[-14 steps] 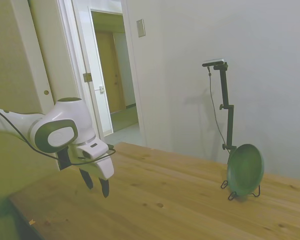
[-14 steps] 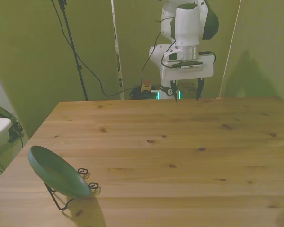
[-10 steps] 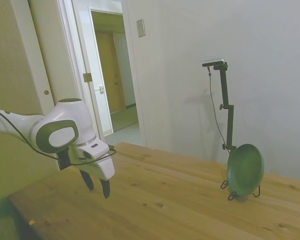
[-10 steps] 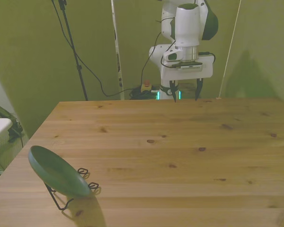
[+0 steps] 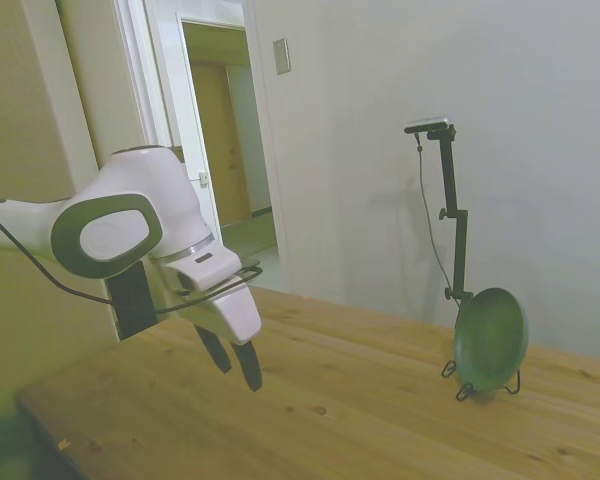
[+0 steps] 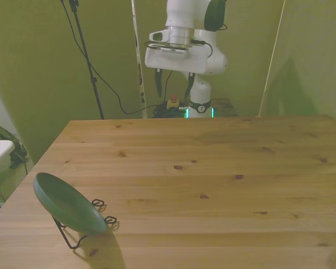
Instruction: Unload the plate
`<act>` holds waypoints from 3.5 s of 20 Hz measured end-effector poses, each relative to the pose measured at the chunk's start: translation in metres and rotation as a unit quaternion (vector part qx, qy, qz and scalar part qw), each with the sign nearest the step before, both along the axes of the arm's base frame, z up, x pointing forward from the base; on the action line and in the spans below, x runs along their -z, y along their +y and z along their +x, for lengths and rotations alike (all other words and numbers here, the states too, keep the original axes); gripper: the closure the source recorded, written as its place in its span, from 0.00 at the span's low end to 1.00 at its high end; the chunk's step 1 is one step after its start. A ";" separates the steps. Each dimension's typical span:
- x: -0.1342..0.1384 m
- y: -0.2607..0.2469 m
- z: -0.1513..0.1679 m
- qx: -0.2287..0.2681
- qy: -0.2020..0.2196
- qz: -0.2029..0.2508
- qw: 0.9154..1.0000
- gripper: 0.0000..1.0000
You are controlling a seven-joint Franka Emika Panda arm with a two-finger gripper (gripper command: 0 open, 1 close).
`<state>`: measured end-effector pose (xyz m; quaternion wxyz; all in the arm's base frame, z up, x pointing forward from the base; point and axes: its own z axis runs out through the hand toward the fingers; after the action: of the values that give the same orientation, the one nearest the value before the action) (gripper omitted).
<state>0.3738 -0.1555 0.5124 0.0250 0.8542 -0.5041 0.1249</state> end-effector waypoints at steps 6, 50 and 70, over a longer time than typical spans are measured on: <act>-0.017 -0.095 0.001 0.065 -0.033 -0.017 0.997 0.00; 0.029 -0.281 0.283 0.087 -0.139 -0.063 0.984 0.00; 0.045 -0.263 0.315 0.060 -0.137 -0.059 0.987 1.00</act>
<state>0.6890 -0.4181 0.4678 0.0135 0.7944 -0.5445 0.2687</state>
